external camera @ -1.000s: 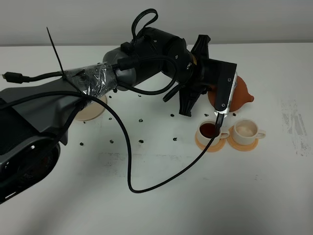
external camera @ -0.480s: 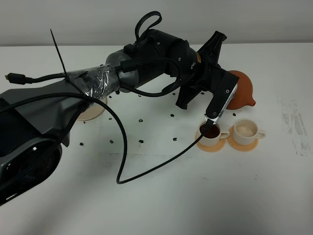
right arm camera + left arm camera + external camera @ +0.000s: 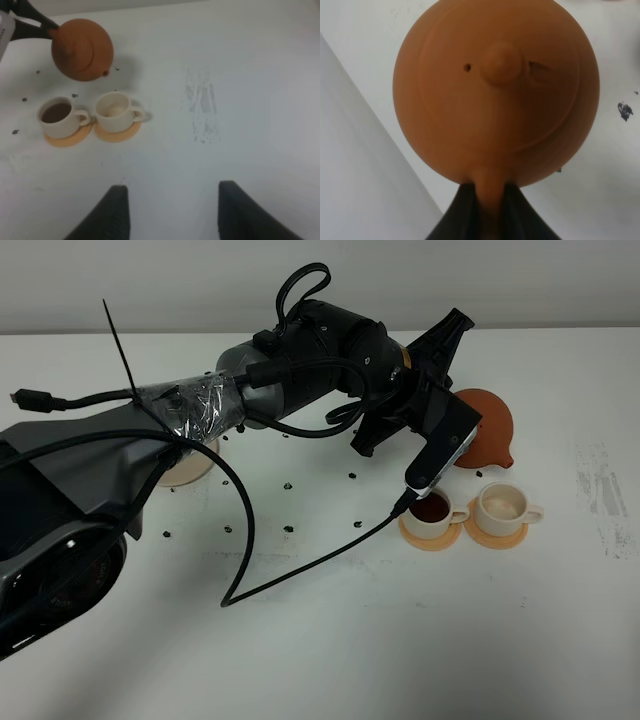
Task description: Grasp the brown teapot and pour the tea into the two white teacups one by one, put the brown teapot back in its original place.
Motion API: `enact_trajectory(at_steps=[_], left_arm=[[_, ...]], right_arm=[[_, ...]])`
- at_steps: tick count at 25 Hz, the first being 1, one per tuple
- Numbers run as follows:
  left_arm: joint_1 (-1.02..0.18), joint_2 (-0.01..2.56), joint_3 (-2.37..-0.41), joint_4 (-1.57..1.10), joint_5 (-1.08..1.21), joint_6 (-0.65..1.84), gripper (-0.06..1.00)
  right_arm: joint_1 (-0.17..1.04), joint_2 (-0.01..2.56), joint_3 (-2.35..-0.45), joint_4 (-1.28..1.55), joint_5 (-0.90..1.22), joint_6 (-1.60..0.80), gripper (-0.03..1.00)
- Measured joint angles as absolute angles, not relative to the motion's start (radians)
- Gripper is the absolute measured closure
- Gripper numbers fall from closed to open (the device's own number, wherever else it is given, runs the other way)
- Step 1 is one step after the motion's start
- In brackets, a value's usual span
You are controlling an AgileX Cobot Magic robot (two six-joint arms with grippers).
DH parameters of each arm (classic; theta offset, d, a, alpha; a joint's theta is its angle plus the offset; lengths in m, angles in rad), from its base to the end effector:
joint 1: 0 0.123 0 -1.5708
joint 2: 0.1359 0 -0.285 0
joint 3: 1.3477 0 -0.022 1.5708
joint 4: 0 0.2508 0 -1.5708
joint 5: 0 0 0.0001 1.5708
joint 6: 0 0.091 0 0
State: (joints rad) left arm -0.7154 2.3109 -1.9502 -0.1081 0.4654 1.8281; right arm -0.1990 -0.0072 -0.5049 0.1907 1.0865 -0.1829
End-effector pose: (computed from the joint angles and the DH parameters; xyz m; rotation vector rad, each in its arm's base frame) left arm 0.3999 -0.3533 0.1978 2.2191 0.7766 0.4570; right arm -0.0052 0.0166 0.2777 0.0033 2.0431 -0.0098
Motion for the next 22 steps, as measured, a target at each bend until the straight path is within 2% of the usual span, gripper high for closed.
enact_trajectory(at_steps=[22], left_arm=[[-0.726,2.329,-1.95,-0.11,0.435,2.044,0.82]], right_arm=[[-0.199,-0.007,-0.505,0.191,1.087,-0.183,0.54]])
